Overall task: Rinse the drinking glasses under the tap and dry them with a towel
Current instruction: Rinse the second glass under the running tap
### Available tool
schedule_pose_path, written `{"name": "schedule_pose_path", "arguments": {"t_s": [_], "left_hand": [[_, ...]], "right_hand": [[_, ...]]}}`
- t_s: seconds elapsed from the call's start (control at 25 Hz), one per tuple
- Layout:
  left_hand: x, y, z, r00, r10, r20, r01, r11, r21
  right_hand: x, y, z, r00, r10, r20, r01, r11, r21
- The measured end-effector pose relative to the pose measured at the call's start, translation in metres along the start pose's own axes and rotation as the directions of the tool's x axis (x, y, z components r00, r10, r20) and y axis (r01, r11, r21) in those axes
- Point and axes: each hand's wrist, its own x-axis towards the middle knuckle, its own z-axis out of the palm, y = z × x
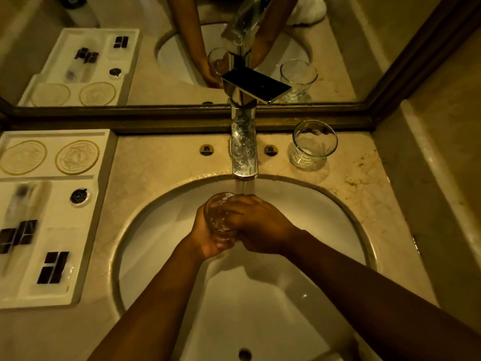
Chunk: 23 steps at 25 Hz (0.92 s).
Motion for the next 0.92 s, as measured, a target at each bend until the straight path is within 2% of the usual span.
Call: {"name": "schedule_pose_path", "arguments": {"t_s": [0.08, 0.12, 0.16, 0.2, 0.24, 0.28, 0.32, 0.4, 0.44, 0.48, 0.52, 0.6, 0.68, 0.76, 0.8, 0.84, 0.88, 0.92], "left_hand": [[-0.004, 0.000, 0.002, 0.999, 0.006, 0.043, -0.001, 0.992, -0.124], [-0.005, 0.000, 0.007, 0.997, 0.028, 0.071, -0.017, 0.988, -0.153], [-0.005, 0.000, 0.010, 0.995, 0.053, 0.086, -0.039, 0.988, -0.151], [-0.003, 0.001, 0.013, 0.994, 0.083, 0.070, -0.074, 0.991, -0.112], [-0.003, 0.001, 0.017, 0.992, 0.121, 0.046, -0.118, 0.991, -0.063], [-0.002, 0.001, 0.019, 0.987, 0.158, 0.014, -0.158, 0.987, -0.009], [-0.001, 0.002, 0.020, 0.982, 0.188, -0.011, -0.188, 0.982, 0.037], [-0.002, 0.000, 0.023, 0.964, 0.257, -0.069, -0.246, 0.960, 0.130], [-0.001, -0.002, 0.025, 0.945, 0.308, -0.109, -0.284, 0.939, 0.193], [-0.001, -0.003, 0.025, 0.916, 0.372, -0.150, -0.327, 0.909, 0.259], [-0.001, -0.003, 0.024, 0.873, 0.454, -0.177, -0.379, 0.861, 0.339], [-0.003, -0.003, 0.022, 0.769, 0.625, -0.135, -0.486, 0.709, 0.510], [-0.006, -0.002, 0.021, 0.655, 0.756, -0.005, -0.558, 0.488, 0.672], [-0.003, 0.001, 0.023, 0.551, 0.824, 0.135, -0.547, 0.234, 0.804], [0.000, 0.003, 0.026, 0.518, 0.835, 0.185, -0.527, 0.140, 0.838], [0.001, 0.006, 0.030, 0.510, 0.837, 0.199, -0.504, 0.103, 0.858], [0.002, 0.008, 0.034, 0.516, 0.840, 0.169, -0.487, 0.125, 0.864], [0.003, 0.008, 0.038, 0.543, 0.834, 0.098, -0.472, 0.207, 0.857]], "right_hand": [[-0.005, -0.008, 0.007, 0.957, 0.126, -0.261, -0.109, 0.991, 0.077], [-0.008, -0.013, 0.011, 0.886, 0.258, -0.385, -0.199, 0.962, 0.187], [-0.010, -0.018, 0.018, 0.796, 0.414, -0.441, -0.274, 0.897, 0.347], [-0.010, -0.023, 0.022, 0.723, 0.561, -0.404, -0.300, 0.781, 0.548], [-0.006, -0.029, 0.024, 0.687, 0.665, -0.293, -0.288, 0.619, 0.731], [-0.001, -0.032, 0.026, 0.675, 0.712, -0.195, -0.265, 0.480, 0.836], [0.003, -0.031, 0.030, 0.665, 0.732, -0.149, -0.270, 0.421, 0.866], [0.010, -0.026, 0.032, 0.639, 0.762, -0.111, -0.351, 0.417, 0.839], [0.013, -0.022, 0.031, 0.617, 0.783, -0.081, -0.373, 0.382, 0.846], [0.017, -0.019, 0.027, 0.593, 0.805, -0.018, -0.369, 0.292, 0.882], [0.020, -0.017, 0.026, 0.565, 0.822, 0.076, -0.352, 0.157, 0.923], [0.023, -0.016, 0.024, 0.516, 0.809, 0.283, -0.264, -0.164, 0.950], [0.025, -0.017, 0.024, 0.565, 0.695, 0.445, -0.111, -0.471, 0.875], [0.026, -0.017, 0.024, 0.621, 0.577, 0.531, 0.048, -0.704, 0.709], [0.027, -0.019, 0.025, 0.621, 0.547, 0.561, 0.111, -0.770, 0.628], [0.028, -0.020, 0.028, 0.611, 0.537, 0.582, 0.146, -0.799, 0.584], [0.030, -0.020, 0.032, 0.606, 0.551, 0.574, 0.171, -0.795, 0.582], [0.032, -0.019, 0.036, 0.584, 0.605, 0.542, 0.178, -0.746, 0.641]]}}
